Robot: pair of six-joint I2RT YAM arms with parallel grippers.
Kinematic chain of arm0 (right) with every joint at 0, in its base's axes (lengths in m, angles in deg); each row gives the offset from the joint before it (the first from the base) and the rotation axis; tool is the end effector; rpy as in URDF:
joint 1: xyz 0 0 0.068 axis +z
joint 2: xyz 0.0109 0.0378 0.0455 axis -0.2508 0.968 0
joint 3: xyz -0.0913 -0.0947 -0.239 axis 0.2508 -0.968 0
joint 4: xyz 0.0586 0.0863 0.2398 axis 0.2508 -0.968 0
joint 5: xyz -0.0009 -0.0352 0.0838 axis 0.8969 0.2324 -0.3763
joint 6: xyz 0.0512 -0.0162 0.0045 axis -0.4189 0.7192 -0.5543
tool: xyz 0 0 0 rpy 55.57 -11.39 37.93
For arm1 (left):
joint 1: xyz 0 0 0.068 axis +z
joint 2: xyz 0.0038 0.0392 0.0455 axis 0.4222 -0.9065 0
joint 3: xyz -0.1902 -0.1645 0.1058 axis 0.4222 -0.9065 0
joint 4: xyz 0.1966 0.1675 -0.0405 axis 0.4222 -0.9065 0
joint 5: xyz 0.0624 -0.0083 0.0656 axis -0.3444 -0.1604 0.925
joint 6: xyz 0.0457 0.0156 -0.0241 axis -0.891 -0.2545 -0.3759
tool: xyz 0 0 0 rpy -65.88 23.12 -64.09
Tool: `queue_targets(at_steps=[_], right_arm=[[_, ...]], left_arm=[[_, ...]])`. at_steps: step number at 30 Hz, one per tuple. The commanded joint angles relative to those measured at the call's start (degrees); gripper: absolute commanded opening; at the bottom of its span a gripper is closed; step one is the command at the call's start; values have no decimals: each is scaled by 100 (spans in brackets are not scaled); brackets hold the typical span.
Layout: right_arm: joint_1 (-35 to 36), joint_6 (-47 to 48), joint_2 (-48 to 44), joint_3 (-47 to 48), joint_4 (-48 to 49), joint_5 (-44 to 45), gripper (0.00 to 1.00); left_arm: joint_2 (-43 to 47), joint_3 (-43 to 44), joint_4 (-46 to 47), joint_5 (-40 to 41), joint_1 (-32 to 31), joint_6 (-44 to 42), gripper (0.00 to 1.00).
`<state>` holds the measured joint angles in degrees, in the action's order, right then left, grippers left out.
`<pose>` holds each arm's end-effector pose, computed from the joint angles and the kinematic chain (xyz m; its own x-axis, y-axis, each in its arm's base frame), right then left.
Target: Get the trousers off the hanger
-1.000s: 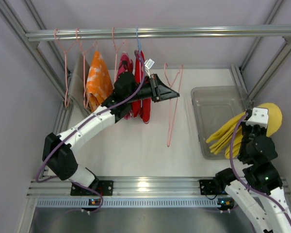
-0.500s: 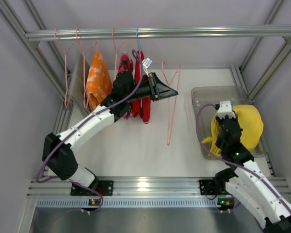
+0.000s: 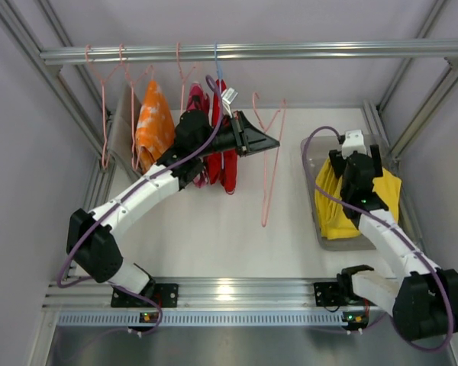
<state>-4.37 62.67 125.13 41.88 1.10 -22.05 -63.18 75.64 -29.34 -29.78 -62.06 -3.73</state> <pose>0.2372 0.0238 0.2674 -0.3536 -0.3898 -0.8503 0.2273 0.8460 -0.4823 0.2729 -0.2338 0.4009 -0.8392 -0.2563 -0.4797 0.4819 0.0583 -0.8743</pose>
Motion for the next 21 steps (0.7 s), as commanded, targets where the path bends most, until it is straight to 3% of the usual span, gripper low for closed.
queue_targets(at_steps=[1,6,8,14,17,18,20,21], right_arm=[[-312,-702,-611,781,-362,-1114,81],[-426,-1029,-2296,1072,-2296,-2880,100],[-426,-924,-2694,1072,-2814,-3591,99],[-426,-1230,-3100,1536,-3642,-3724,99],[-426,-1879,-3468,1748,-3661,-5012,87],[-426,-2107,-3626,1758,-3573,-5323,76],[-426,-3012,-3619,1793,-3283,-6234,65],[-426,-3563,-3471,1828,-3230,-6510,58]], left_arm=[[-21,327,397,-175,8,-151,0],[14,266,133,-140,-36,-476,0],[23,266,-25,-79,-106,-625,0],[-47,502,-569,254,-335,-1056,0],[-100,669,-1000,789,-431,-1162,0],[-143,731,-1149,948,-493,-1153,0],[-327,1168,-1605,1369,-642,-1442,0],[-424,1371,-2347,1929,-834,-1565,0]])
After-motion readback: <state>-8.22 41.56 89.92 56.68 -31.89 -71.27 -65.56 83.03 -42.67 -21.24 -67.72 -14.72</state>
